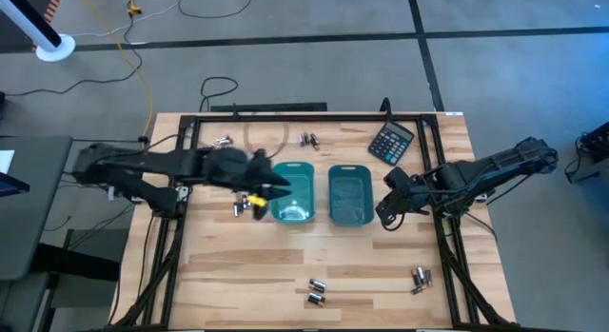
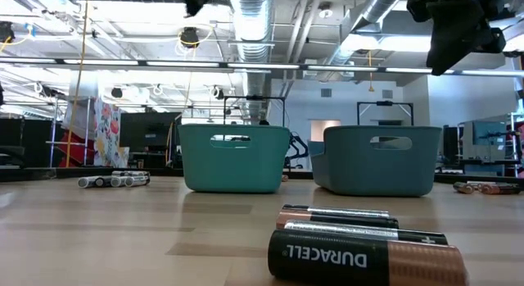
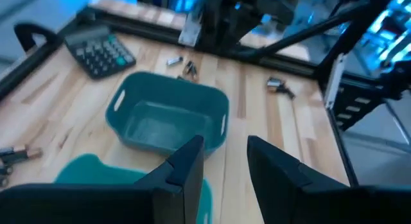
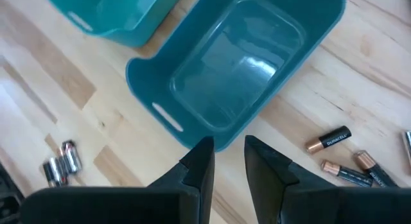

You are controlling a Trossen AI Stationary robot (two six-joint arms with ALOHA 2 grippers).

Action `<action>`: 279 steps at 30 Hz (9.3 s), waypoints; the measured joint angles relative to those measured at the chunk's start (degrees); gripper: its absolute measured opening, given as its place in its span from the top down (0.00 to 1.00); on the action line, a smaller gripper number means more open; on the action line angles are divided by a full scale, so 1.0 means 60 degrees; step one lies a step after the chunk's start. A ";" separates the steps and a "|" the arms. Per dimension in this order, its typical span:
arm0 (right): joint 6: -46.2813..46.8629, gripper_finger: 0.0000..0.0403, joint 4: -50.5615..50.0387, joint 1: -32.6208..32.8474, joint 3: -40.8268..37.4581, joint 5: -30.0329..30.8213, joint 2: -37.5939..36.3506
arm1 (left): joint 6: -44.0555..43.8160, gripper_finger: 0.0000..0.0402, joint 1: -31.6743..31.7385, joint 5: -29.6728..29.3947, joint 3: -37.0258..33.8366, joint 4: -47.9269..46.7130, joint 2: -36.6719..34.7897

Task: Sort batteries
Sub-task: Put the silver battery into the blue bin

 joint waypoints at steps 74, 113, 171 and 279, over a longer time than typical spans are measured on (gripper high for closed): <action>-0.0209 0.74 -0.0086 -0.0503 0.0000 -0.0512 -0.0258 | -0.1864 0.72 -0.0493 -0.2346 -0.7308 0.3102 -0.4468; -1.0755 0.77 0.2599 -0.9761 -0.0678 -0.6053 -0.1779 | -0.0872 0.72 0.1773 -0.2938 -0.5392 0.3683 -0.4464; -0.9577 0.63 -0.2492 -1.1599 -0.0794 -0.4291 0.3299 | 0.1350 0.72 0.1801 -0.3147 -0.5403 0.2474 -0.4468; -0.7269 0.97 0.0439 -1.0225 -0.3370 -0.3553 0.3680 | 0.1098 0.72 0.1817 -0.3147 -0.5403 0.1903 -0.4468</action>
